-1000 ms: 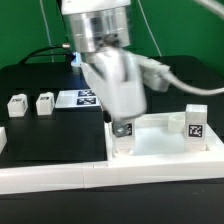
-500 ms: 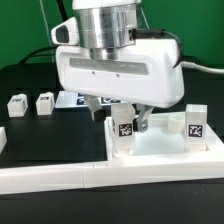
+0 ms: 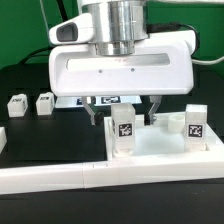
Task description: Assemble square table
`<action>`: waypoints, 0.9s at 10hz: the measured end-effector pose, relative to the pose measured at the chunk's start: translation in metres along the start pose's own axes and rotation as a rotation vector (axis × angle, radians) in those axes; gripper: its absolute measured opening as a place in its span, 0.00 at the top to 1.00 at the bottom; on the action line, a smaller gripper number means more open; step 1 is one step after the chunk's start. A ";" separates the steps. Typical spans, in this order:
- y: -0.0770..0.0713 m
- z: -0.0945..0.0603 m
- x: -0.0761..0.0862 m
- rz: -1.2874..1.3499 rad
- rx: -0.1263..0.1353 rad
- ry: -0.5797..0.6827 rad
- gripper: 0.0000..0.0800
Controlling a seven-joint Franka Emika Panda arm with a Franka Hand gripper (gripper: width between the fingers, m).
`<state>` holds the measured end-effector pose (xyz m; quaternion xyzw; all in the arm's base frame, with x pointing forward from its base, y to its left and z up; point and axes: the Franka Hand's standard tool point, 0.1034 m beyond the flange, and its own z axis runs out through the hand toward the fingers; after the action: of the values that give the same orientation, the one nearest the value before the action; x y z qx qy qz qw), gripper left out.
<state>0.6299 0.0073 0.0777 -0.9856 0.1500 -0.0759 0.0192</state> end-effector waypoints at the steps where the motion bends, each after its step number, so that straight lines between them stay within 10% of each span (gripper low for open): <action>1: 0.000 0.000 0.000 0.033 0.002 -0.001 0.52; 7: 0.008 0.002 0.000 0.596 0.006 -0.025 0.63; 9: 0.013 0.003 -0.002 0.996 0.046 -0.075 0.63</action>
Offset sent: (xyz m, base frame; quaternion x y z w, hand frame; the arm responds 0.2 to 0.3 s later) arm 0.0000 0.0000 0.0000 0.0000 0.0000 0.1938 0.9810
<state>0.6249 -0.0049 0.0740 -0.7955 0.6001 -0.0253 0.0800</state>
